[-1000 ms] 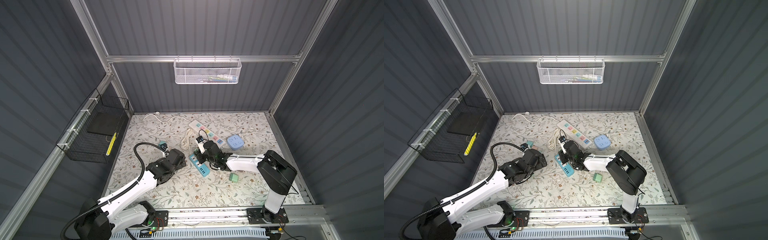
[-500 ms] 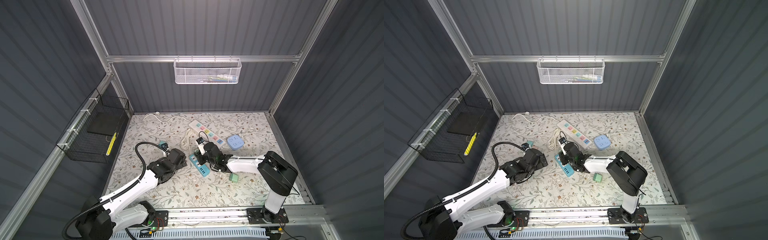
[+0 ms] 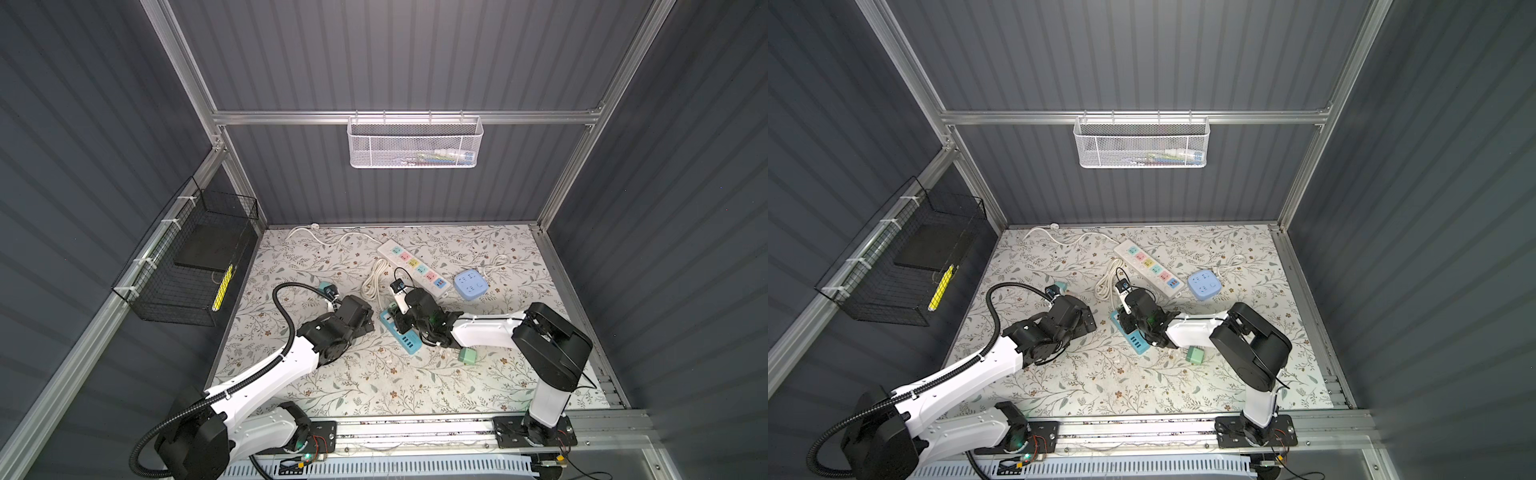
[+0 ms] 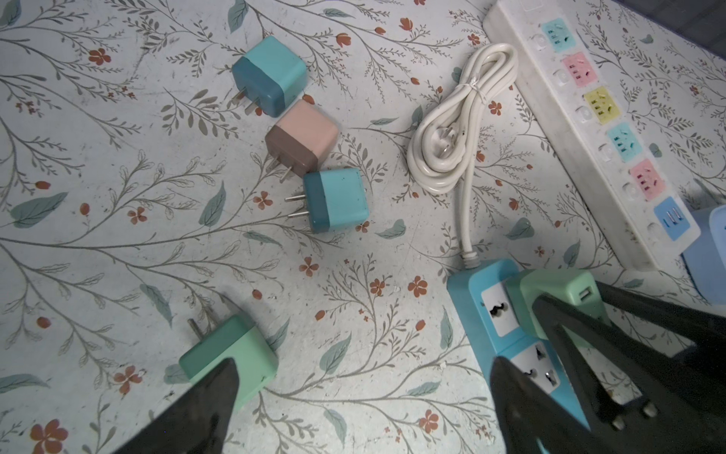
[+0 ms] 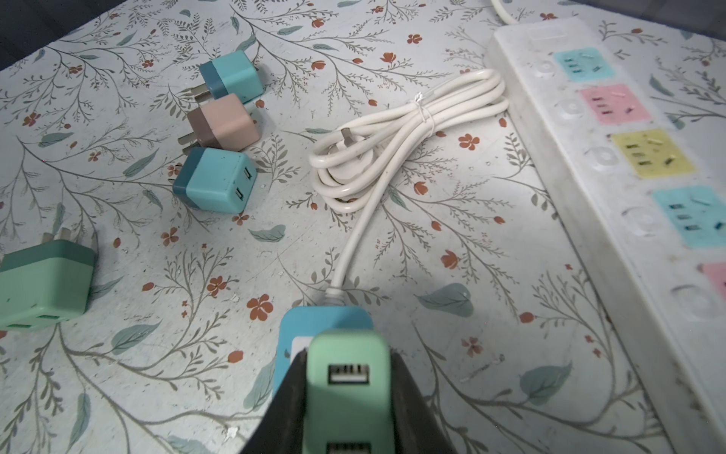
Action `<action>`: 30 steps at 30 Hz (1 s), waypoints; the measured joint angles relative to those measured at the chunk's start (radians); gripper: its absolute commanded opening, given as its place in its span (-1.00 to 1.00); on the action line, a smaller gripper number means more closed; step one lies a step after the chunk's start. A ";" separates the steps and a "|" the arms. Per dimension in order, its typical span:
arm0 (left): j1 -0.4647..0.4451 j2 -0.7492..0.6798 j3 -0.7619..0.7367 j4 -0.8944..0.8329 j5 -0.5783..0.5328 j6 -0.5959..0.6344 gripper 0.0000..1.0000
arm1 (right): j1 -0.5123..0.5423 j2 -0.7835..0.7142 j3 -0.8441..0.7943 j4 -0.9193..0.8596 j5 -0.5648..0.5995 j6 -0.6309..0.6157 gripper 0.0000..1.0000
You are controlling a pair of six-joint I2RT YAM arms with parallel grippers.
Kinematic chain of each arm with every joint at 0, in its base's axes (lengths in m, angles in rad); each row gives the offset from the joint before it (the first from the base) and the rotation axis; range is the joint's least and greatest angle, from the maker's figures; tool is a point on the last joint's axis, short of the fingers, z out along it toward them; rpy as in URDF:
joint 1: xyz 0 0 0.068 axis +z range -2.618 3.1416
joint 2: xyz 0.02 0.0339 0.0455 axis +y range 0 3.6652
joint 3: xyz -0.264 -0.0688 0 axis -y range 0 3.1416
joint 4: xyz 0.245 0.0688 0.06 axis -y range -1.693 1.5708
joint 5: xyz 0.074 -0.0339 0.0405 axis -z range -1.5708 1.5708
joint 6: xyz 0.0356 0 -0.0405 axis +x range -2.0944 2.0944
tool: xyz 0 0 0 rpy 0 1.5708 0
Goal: Insert the plug
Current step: 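Lower the mint-green adapter with right gripper over the teal strip's socket, then press the adapter down into the teal strip socket with right gripper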
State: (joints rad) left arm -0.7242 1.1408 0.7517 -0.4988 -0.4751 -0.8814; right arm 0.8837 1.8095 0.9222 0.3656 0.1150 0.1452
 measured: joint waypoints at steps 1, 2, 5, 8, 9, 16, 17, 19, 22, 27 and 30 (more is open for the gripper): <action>0.002 -0.001 0.000 0.000 0.000 0.000 1.00 | 0.002 0.000 0.000 -0.001 0.006 -0.002 -0.61; 0.003 -0.003 0.000 0.000 0.000 0.001 1.00 | 0.006 0.001 0.002 -0.003 0.013 -0.006 -0.61; 0.011 -0.009 0.000 0.008 0.001 0.008 1.00 | 0.014 0.004 0.005 -0.006 0.027 -0.010 -0.61; 0.013 -0.008 0.000 0.018 0.006 0.018 1.00 | 0.020 0.014 0.005 0.012 0.036 -0.006 -0.61; 0.013 -0.008 0.000 0.024 0.009 0.022 1.00 | 0.023 0.019 0.005 0.023 0.041 -0.004 -0.61; 0.018 0.016 0.000 0.047 0.033 0.045 1.00 | 0.042 0.060 0.005 0.106 0.065 0.013 -0.62; 0.019 0.016 0.000 0.048 0.033 0.047 1.00 | 0.044 0.066 0.005 0.119 0.066 0.014 -0.62; 0.019 0.016 0.000 0.052 0.031 0.052 1.00 | 0.046 0.082 0.005 0.150 0.067 0.016 -0.62; 0.022 0.016 0.000 0.051 0.026 0.056 1.00 | 0.050 0.101 0.008 0.185 0.070 0.019 -0.61; 0.026 -0.003 0.000 0.051 0.006 0.059 1.00 | 0.058 0.115 0.028 0.182 0.082 0.018 -0.59; 0.026 -0.037 0.000 0.049 -0.011 0.059 1.00 | 0.063 0.115 0.042 0.155 0.095 0.014 -0.52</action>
State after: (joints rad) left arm -0.6983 1.1038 0.7513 -0.4500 -0.4858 -0.8227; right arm 0.9463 1.9244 0.9642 0.5205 0.2096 0.1596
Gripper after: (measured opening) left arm 0.999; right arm 0.296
